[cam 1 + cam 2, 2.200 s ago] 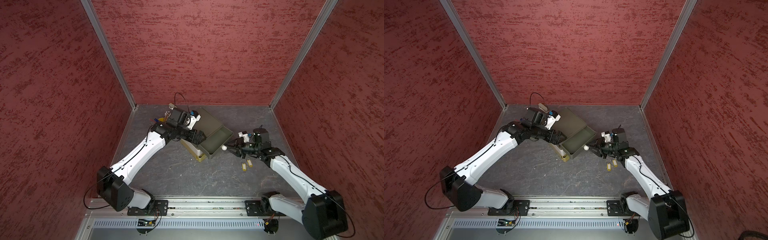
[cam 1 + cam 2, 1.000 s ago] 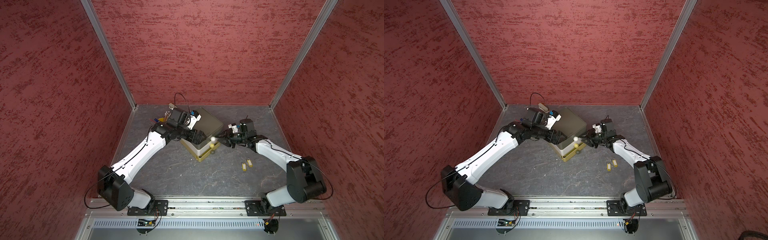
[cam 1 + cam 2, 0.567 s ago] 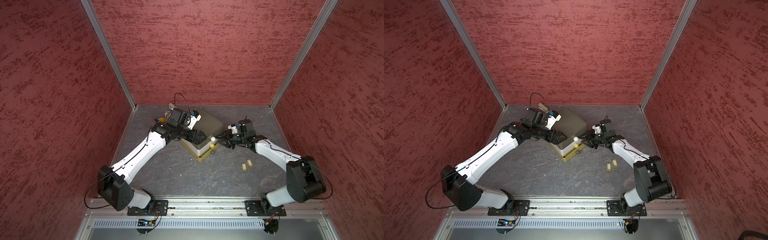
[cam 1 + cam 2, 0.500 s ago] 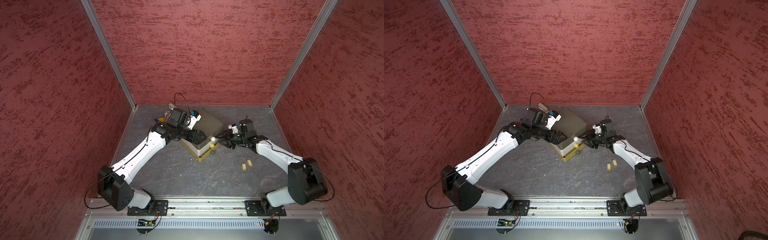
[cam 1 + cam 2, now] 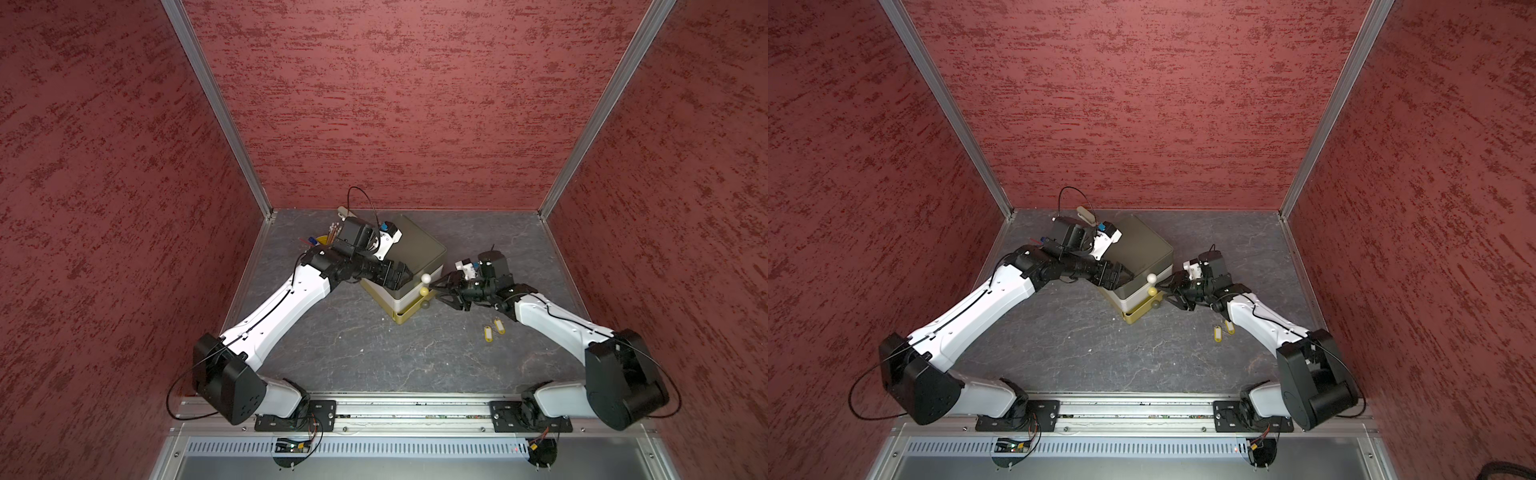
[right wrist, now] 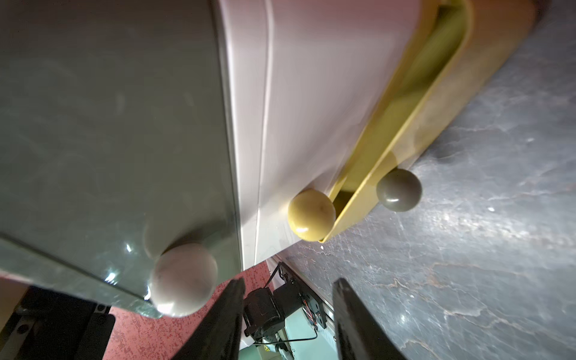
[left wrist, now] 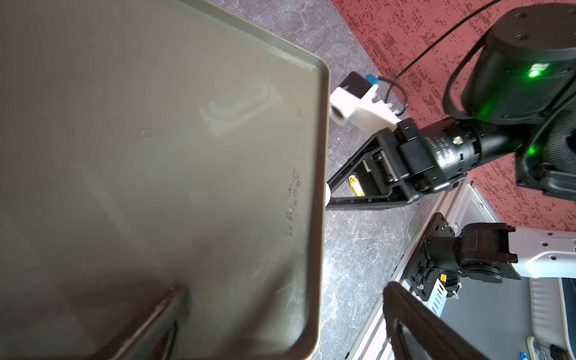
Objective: Take the keys out of the drawer
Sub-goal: Close the drawer in the storage box, then open the drawer in the storage box.
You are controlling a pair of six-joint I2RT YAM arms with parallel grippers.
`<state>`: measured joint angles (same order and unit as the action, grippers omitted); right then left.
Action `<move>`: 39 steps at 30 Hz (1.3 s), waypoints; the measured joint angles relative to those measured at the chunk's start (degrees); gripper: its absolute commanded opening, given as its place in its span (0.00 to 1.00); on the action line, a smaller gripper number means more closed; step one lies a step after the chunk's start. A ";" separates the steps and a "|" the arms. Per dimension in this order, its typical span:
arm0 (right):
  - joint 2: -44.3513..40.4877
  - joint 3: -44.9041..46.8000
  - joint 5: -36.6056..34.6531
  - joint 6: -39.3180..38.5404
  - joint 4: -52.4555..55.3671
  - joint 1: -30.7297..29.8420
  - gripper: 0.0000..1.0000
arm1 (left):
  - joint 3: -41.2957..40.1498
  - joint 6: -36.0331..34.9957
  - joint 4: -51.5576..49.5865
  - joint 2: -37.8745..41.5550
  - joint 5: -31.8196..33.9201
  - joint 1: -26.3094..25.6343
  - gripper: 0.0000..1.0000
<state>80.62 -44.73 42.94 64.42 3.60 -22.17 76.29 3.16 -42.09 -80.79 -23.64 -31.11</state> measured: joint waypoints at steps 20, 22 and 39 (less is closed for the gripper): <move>9.40 -0.22 -0.26 2.36 -9.18 -1.75 0.41 | -0.57 0.02 -0.09 0.96 -0.11 0.00 1.00; 9.51 -0.24 -0.02 2.49 -9.60 -1.75 0.39 | -0.57 0.02 -0.09 0.96 -0.11 0.00 1.00; 8.04 2.08 -1.79 2.86 -13.00 -1.86 0.24 | -0.61 0.04 -0.04 0.96 -0.35 0.00 1.00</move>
<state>88.66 -42.65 41.15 67.29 -9.41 -24.03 75.68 3.20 -42.13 -79.83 -23.99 -31.11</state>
